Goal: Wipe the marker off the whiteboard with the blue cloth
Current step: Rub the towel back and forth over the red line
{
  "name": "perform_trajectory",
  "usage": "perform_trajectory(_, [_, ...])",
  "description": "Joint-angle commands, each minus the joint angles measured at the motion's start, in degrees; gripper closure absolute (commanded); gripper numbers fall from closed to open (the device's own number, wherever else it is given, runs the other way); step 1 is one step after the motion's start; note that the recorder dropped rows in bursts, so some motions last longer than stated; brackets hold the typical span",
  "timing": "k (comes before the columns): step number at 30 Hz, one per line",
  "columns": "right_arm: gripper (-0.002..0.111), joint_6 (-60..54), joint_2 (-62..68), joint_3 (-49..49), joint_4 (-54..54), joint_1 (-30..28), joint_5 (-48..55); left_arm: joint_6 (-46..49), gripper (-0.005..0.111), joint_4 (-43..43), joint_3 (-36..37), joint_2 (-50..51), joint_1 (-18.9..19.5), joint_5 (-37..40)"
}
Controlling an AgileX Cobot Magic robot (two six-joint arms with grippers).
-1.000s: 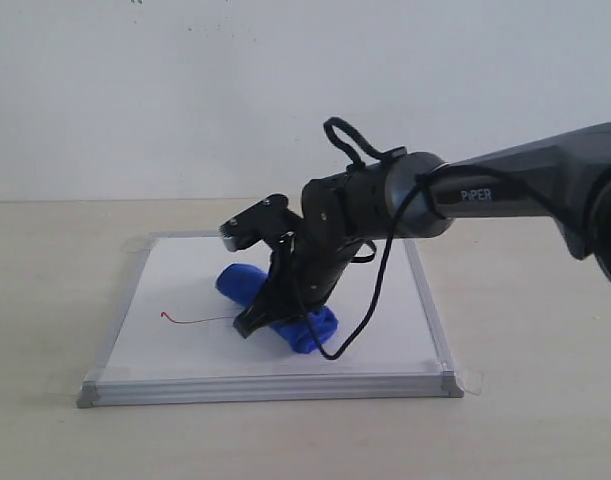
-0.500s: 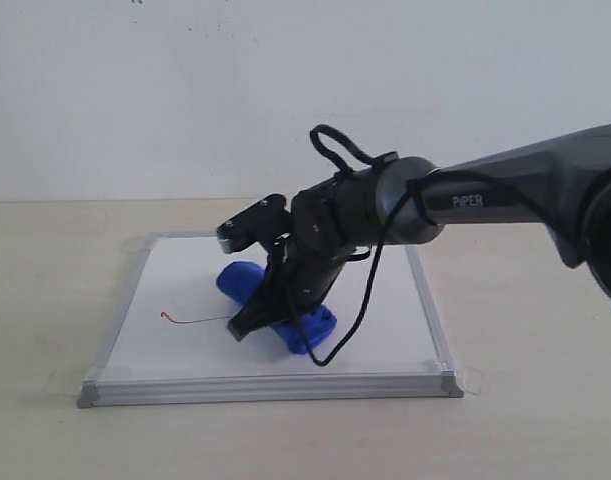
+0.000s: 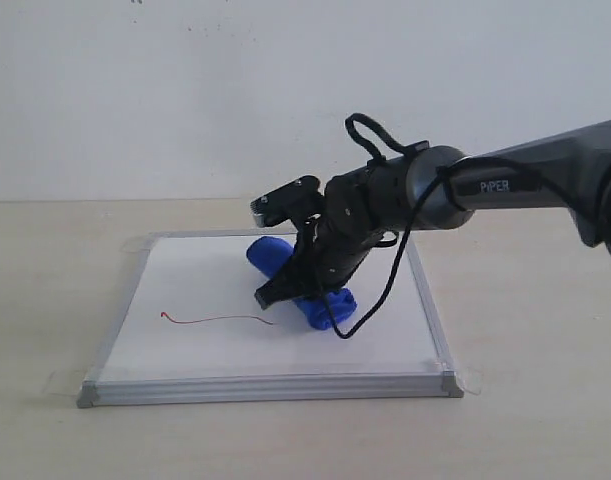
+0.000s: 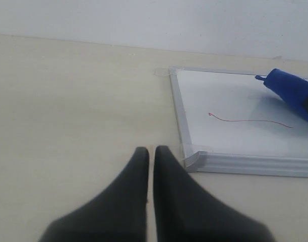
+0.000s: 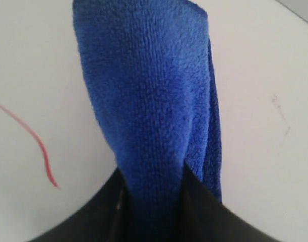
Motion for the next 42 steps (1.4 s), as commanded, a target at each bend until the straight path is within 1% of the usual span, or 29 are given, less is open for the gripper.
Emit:
perform_trajectory(1, [0.108, 2.5, 0.0, -1.1, -0.3, 0.1, 0.7, -0.4, 0.103, -0.5, -0.1, -0.1, -0.3, -0.1])
perform_trajectory(4, [0.108, 0.2, 2.0, -1.5, 1.0, 3.4, 1.6, -0.4, 0.103, -0.5, -0.1, -0.1, -0.3, -0.1])
perform_trajectory(6, [0.108, -1.2, 4.1, -4.8, 1.0, 5.4, 4.9, -0.4, 0.103, -0.5, -0.1, -0.1, -0.3, -0.1])
perform_trajectory(8, [0.108, -1.2, 4.7, -9.3, 2.0, 6.4, 6.5, -0.4, 0.103, -0.5, -0.1, -0.1, -0.3, -0.1])
perform_trajectory(11, [0.108, -1.6, 4.7, -13.4, 3.6, 6.7, 9.5, -0.4, 0.103, -0.5, -0.1, -0.1, -0.3, -0.1])
perform_trajectory(15, [0.108, -2.3, 5.0, -13.8, 3.0, 5.7, 11.3, -0.4, 0.103, -0.5, -0.1, -0.1, -0.3, -0.1])
perform_trajectory(18, [0.108, -1.5, 5.9, -13.8, -0.8, 3.8, 13.7, -0.4, 0.103, -0.5, -0.1, -0.1, -0.3, -0.1])
perform_trajectory(20, [0.108, 1.3, 6.8, -13.8, -4.4, 2.6, 15.7, -0.4, 0.103, -0.5, -0.1, -0.1, -0.3, -0.1])
perform_trajectory(23, [0.108, 9.9, 7.9, -13.8, -12.7, 0.9, 18.8, -0.4, 0.103, -0.5, -0.1, -0.1, -0.3, -0.1])
perform_trajectory(25, [0.108, 12.7, 7.9, -13.8, -14.6, 0.6, 19.3, -0.4, 0.103, -0.5, -0.1, -0.1, -0.3, -0.1])
perform_trajectory(28, [0.108, 11.2, 7.9, -14.1, -11.4, 1.3, 18.4, -0.4, 0.103, -0.5, -0.1, -0.1, -0.3, -0.1])
perform_trajectory(31, [0.108, 8.1, 7.9, -14.5, -7.0, 3.9, 16.2, -0.4, 0.103, -0.5, -0.1, -0.1, -0.3, -0.1])
perform_trajectory(35, [0.108, 1.3, 7.9, -14.6, 2.4, 7.6, 12.6, -0.4, 0.103, -0.5, -0.1, -0.1, -0.3, -0.1])
perform_trajectory(38, [0.108, -4.3, 7.9, -14.7, 8.7, 9.2, 12.3, -0.4, 0.103, -0.5, -0.1, -0.1, -0.3, -0.1])
perform_trajectory(42, [0.108, -6.3, 7.9, -14.7, 9.5, 9.2, 13.2, -0.4, 0.103, -0.5, -0.1, -0.1, -0.3, -0.1])
